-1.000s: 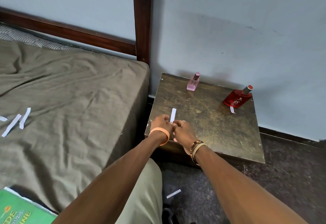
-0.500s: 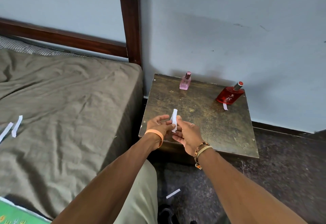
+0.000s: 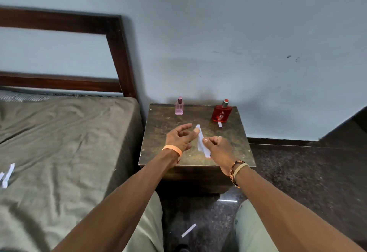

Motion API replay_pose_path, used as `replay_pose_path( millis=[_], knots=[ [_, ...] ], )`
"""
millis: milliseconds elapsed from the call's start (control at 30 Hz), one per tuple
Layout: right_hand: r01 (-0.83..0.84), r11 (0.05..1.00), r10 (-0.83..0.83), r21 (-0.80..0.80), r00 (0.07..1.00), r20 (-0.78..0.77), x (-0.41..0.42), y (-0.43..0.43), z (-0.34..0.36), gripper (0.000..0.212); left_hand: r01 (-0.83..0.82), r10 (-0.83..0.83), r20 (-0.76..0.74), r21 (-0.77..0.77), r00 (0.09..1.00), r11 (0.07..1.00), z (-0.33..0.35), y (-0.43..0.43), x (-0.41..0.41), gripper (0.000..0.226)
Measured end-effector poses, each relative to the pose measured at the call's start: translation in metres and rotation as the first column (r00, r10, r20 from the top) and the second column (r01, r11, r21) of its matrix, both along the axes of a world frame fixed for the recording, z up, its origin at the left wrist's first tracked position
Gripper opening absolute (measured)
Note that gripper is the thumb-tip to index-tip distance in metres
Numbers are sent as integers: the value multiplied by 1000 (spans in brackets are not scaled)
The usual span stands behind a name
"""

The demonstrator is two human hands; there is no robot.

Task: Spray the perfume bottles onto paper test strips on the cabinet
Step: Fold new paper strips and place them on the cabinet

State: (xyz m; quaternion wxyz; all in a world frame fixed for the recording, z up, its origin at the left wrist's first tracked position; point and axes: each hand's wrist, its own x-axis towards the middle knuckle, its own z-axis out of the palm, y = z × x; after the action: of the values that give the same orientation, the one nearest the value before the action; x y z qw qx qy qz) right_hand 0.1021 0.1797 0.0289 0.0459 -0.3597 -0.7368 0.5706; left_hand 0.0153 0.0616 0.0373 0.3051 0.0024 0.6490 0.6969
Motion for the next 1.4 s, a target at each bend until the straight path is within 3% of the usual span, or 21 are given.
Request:
replay_pose_path(
  millis=[100, 200, 433, 567, 767, 1033, 1267, 1400],
  knots=[
    [-111, 987, 110, 120, 994, 12, 19, 5, 13, 21, 26, -50, -185, -129, 982, 991, 18, 13, 13, 18],
    [-119, 982, 122, 144, 992, -11, 32, 7, 25, 20, 10, -50, -239, -169, 970, 986, 30, 18, 24, 10],
    [-61, 971, 92, 233, 987, -129, 49, 8, 48, 20, -17, -25, -264, -156, 964, 988, 49, 19, 40, 14],
    [-52, 970, 83, 237, 989, -122, 51, 15, 51, 13, 48, -75, -231, -122, 970, 991, 55, 20, 41, 13],
    [-65, 920, 95, 387, 994, -59, 49, 19, 53, 12, 7, -77, -380, -181, 922, 984, 55, 29, 49, 9],
    [-53, 868, 66, 494, 998, -10, 49, 25, 56, 22, 69, -105, -296, -131, 949, 989, 55, 30, 52, 6],
    [-176, 717, 151, 674, 984, 97, 46, 21, 59, 16, 67, -154, -383, -232, 911, 971, 53, 29, 49, 6],
    [-128, 652, 122, 748, 991, 63, 44, 16, 62, 15, -21, -99, -434, -262, 895, 965, 51, 28, 49, 5]
  ],
)
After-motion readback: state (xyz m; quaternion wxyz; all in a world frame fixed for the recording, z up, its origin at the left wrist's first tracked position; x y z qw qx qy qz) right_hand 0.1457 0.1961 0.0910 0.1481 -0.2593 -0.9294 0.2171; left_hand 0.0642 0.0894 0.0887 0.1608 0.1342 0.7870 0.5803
